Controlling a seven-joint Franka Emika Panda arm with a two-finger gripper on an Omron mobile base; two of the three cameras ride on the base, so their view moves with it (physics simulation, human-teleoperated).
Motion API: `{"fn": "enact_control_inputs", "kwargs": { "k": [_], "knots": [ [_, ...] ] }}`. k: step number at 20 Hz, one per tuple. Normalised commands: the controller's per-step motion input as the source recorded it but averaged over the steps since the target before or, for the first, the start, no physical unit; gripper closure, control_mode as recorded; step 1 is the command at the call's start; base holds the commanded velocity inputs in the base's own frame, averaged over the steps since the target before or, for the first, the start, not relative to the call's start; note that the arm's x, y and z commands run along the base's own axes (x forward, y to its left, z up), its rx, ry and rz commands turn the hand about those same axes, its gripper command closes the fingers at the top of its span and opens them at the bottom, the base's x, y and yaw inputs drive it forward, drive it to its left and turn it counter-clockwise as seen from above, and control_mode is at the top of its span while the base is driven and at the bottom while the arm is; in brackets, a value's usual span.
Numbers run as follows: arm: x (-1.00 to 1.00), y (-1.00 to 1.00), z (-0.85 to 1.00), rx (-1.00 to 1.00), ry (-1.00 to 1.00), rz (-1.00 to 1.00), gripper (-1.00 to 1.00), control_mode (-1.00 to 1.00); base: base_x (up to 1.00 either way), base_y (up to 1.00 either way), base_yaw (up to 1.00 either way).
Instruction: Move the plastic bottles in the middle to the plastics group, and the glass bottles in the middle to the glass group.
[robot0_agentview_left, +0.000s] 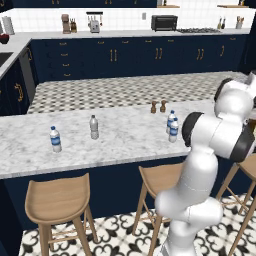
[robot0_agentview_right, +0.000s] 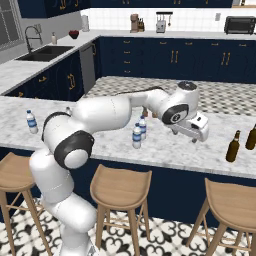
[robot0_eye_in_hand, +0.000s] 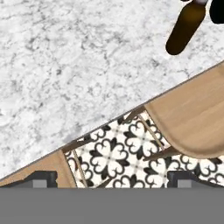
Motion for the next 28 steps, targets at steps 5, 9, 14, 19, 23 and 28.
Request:
{"fn": "enact_control_inputs", "kwargs": {
  "k": [5, 9, 14, 19, 23, 28],
  "knots": [
    [0.44, 0.74, -0.06, -0.19, 0.03, 0.40, -1.00, -1.00, 0.00, 0.00, 0.00],
    [0.31, 0.27, -0.03, 0.00, 0.03, 0.16, -1.00, -1.00, 0.00, 0.00, 0.00],
    [0.26, 0.84, -0.14, 0.00, -0.05, 0.12, -1.00, -1.00, 0.00, 0.00, 0.00],
    [0.34, 0.82, 0.00, 0.00, -0.17, 0.05, -1.00, -1.00, 0.00, 0.00, 0.00],
    [0.03, 0.18, -0.05, 0.00, 0.03, 0.05, -1.00, -1.00, 0.00, 0.00, 0.00],
    [-0.22, 0.09, -0.02, 0.00, 0.00, 0.05, -1.00, -1.00, 0.00, 0.00, 0.00]
  ]
}}
